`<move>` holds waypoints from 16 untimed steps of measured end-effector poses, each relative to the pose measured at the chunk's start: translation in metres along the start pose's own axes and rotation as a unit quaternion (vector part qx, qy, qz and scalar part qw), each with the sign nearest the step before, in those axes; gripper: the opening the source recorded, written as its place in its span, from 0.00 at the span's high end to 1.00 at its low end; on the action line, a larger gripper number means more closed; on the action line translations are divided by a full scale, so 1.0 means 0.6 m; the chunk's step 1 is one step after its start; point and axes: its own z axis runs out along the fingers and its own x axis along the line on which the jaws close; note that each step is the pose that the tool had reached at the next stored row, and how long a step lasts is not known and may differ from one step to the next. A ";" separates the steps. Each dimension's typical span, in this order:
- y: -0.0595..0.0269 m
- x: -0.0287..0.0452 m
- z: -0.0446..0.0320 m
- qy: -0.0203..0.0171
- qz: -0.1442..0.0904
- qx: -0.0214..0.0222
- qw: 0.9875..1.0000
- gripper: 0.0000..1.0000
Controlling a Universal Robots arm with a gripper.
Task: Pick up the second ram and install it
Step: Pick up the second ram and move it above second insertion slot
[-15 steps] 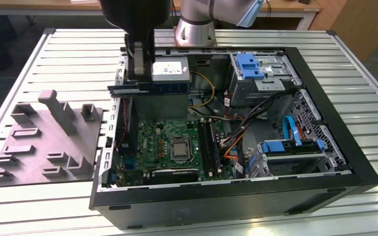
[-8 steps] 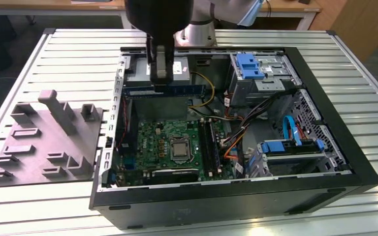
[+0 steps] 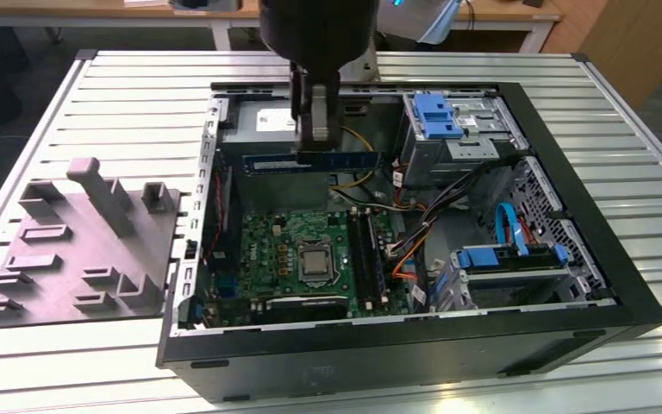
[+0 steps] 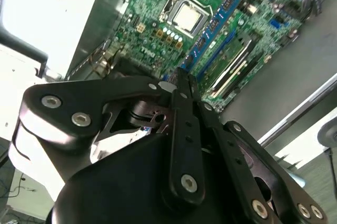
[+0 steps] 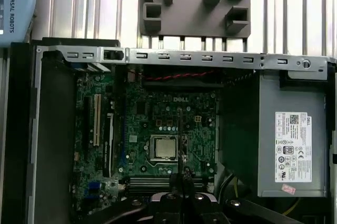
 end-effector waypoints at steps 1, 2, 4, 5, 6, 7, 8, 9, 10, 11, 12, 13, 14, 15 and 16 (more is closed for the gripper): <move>-0.005 0.000 0.001 0.000 0.000 0.000 1.000 0.88; -0.010 0.000 0.003 0.000 0.000 -0.001 1.000 0.88; -0.018 0.001 0.009 0.000 0.000 -0.002 1.000 0.88; -0.022 0.001 0.011 0.000 0.000 -0.003 1.000 0.88; -0.025 0.001 0.014 0.000 0.000 -0.004 1.000 0.88; -0.028 0.001 0.017 0.000 0.000 -0.005 1.000 0.88; -0.031 0.002 0.020 0.000 0.000 -0.006 1.000 0.88; -0.034 0.002 0.023 0.000 0.000 -0.006 1.000 0.88; -0.037 0.002 0.026 0.000 0.000 -0.007 1.000 0.88; -0.040 0.002 0.029 0.000 0.000 -0.008 1.000 0.88; -0.042 0.002 0.032 0.000 0.000 -0.009 1.000 0.88; -0.043 0.003 0.035 0.000 0.001 -0.009 1.000 0.88; -0.044 0.003 0.038 0.000 0.001 -0.010 1.000 0.88; -0.045 0.003 0.041 0.000 0.001 -0.011 1.000 0.88; -0.046 0.003 0.044 0.000 0.001 -0.011 1.000 0.88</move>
